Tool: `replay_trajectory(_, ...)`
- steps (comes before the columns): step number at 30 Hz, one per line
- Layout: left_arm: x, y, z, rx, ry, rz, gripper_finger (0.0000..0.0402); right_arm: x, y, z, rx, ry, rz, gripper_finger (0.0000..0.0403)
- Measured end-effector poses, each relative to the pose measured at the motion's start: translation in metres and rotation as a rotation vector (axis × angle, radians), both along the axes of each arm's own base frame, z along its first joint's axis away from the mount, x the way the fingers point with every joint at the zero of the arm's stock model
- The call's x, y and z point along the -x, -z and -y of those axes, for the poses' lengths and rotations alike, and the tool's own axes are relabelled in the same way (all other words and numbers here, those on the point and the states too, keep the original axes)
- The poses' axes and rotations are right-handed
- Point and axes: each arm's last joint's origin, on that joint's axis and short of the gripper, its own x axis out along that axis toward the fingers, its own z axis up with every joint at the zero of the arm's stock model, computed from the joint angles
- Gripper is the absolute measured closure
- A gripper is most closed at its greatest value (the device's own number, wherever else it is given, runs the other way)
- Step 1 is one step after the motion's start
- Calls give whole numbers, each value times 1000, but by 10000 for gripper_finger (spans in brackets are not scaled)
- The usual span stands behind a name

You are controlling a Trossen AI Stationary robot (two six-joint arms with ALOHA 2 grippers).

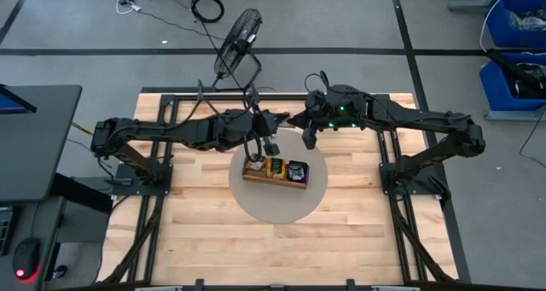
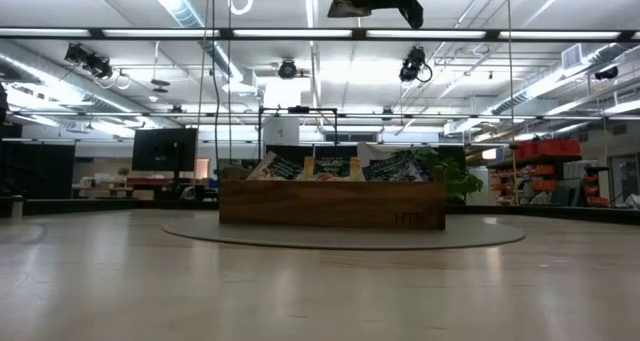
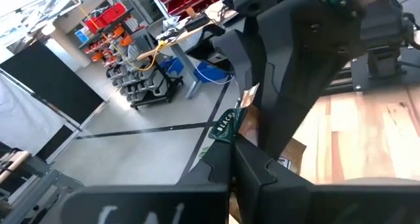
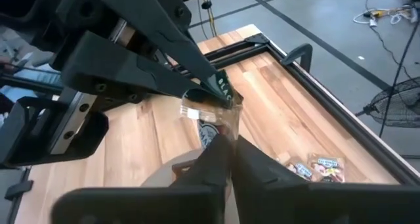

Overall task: Pick & Place Tea
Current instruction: Put the brown tea bag into the left section of the wooden organizer

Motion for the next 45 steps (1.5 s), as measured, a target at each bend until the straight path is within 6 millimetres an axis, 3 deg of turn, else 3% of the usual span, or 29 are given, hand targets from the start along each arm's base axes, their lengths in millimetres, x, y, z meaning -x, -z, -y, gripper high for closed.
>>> replay_trajectory(10, 3, -4, 2, -5, 5, 8, 360, 0, 0, 0, 4, -17, -3, 400)
replay_trajectory(20, 32, -38, 12, -75, 3, 88, 302, 0, 3, 0, 1, -17, -28, 402)
replay_trajectory(31, 59, -61, 11, -54, 78, 152, 266, 0, 0, 0, 11, -21, 1, 403)
replay_trajectory(35, 60, -58, 5, 32, 207, 153, 241, -1, -1, -1, 17, -27, 9, 403)
replay_trajectory(45, 58, -46, -25, 390, 285, 182, 143, -2, -1, -7, 12, -68, 14, 403)
